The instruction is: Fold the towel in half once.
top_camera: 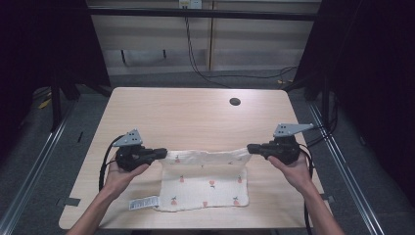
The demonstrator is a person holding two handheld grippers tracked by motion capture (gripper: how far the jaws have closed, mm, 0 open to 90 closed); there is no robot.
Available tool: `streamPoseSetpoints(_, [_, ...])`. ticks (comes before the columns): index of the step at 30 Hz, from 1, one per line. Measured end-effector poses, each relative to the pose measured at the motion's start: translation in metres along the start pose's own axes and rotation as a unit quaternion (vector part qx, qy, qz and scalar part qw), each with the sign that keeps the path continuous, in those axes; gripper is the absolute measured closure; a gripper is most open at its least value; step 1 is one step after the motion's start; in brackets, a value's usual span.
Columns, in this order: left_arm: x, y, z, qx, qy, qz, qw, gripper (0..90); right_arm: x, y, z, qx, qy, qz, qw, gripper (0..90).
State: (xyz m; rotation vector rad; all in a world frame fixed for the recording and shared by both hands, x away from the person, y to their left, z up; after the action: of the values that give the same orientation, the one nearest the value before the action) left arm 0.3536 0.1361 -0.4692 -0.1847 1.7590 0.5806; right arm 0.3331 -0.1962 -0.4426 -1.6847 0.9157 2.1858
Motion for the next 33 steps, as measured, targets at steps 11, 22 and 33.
streamPoseSetpoints(11, [0.016, 0.009, -0.014, 0.006, 0.004, 0.022, 0.9997, 86.0, 0.018, 0.011, 0.014, -0.002, -0.005, 0.011, 0.9999, 88.6])
streamPoseSetpoints(22, [0.041, 0.018, -0.029, 0.022, 0.015, 0.058, 0.9980, 85.6, 0.044, 0.019, 0.032, -0.009, -0.011, 0.030, 0.9994, 88.5])
streamPoseSetpoints(33, [0.069, 0.014, -0.039, 0.030, 0.015, 0.097, 0.9947, 85.6, 0.088, 0.014, 0.042, -0.018, -0.030, 0.074, 0.9966, 88.3])
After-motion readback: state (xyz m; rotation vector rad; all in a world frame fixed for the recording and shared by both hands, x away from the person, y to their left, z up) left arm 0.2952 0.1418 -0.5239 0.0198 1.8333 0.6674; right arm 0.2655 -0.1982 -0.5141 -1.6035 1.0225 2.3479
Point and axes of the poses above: each handheld gripper's, and its own axes: y roughly backward along the jaws, x roughly out of its underside, z roughly to its left, the point moved 8 cm from there along -y, roughly forward along the jaws, and after that the axes turned 12 degrees about -z, right-handed, at the moved point
